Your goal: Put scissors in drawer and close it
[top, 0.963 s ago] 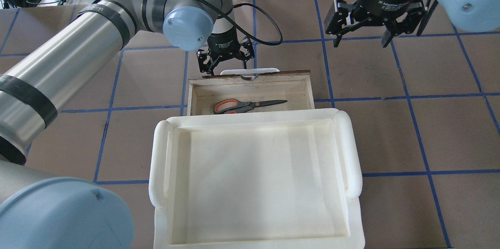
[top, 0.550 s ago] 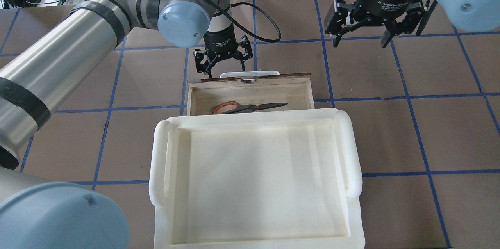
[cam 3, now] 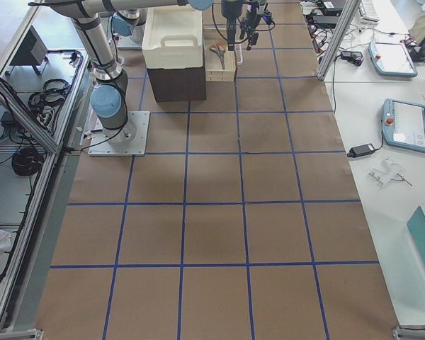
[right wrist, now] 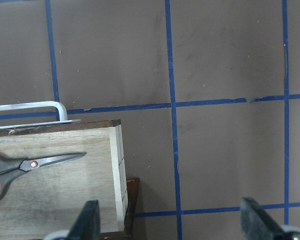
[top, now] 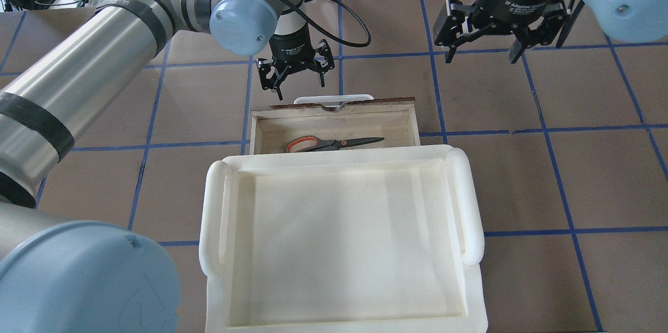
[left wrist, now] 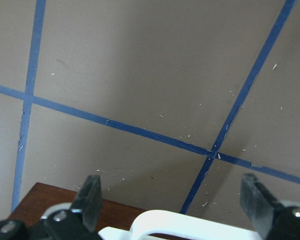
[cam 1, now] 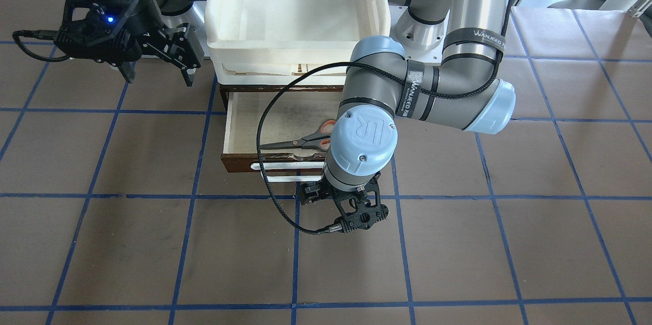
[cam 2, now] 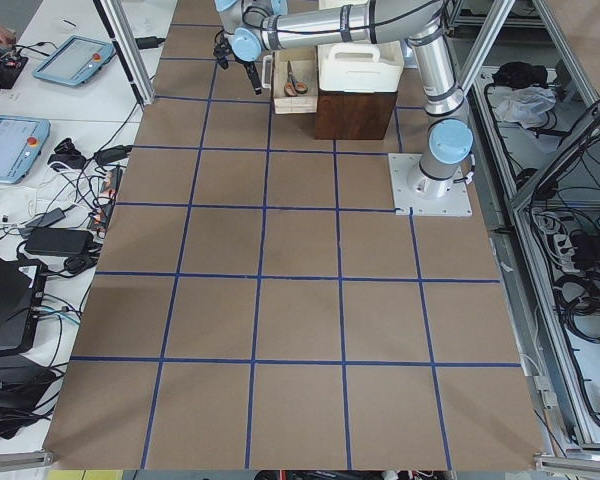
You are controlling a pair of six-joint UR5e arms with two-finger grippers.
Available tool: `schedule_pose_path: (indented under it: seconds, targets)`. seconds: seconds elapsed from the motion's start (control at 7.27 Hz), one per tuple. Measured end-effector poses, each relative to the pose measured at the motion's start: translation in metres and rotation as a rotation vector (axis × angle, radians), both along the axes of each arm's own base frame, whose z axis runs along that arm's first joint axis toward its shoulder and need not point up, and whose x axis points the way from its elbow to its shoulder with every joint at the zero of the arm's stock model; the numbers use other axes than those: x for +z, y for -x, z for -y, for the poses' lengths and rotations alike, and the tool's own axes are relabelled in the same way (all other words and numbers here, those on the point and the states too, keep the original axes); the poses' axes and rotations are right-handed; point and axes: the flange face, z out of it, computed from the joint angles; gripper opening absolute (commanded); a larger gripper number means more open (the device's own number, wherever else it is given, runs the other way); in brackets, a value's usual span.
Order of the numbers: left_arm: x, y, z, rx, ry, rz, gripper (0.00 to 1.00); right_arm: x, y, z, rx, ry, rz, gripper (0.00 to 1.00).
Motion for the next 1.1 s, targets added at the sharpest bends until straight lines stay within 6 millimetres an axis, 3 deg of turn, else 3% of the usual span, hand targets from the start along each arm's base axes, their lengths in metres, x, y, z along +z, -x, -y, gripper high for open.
schedule_pose_path:
  seconds: [0.41, 1.1]
  targets:
    - [-0.006, 0.017, -0.010, 0.010, -0.027, -0.010, 1.00, 0.000, 0.000, 0.000, 0.000, -0.001, 0.000, 1.00]
    - [0.005, 0.014, -0.027, 0.010, -0.101, 0.014, 1.00, 0.000, 0.000, 0.000, -0.004, -0.002, 0.001, 1.00]
